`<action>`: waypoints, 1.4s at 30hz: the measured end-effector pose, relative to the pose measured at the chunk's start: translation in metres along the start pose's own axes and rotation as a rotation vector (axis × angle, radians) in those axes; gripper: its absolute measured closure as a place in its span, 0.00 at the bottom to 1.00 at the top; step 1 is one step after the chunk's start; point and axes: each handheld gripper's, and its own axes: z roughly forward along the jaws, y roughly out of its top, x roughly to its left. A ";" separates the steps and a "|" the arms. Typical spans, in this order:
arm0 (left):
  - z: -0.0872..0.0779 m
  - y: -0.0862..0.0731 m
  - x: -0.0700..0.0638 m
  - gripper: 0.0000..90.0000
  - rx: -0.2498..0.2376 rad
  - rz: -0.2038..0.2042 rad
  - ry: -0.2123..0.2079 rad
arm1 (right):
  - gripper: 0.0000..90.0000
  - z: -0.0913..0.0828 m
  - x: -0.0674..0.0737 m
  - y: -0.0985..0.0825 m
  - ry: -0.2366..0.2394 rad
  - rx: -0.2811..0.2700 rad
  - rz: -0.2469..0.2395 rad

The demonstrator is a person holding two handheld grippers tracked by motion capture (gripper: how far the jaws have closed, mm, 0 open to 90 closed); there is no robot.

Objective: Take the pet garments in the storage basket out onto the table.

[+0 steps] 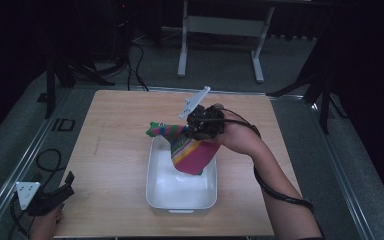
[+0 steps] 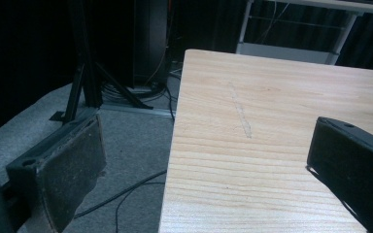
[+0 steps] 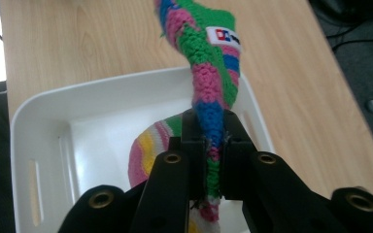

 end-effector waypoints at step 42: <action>0.000 0.000 0.000 0.01 0.002 -0.003 0.004 | 0.93 -0.112 -0.054 -0.078 -0.247 -0.018 0.219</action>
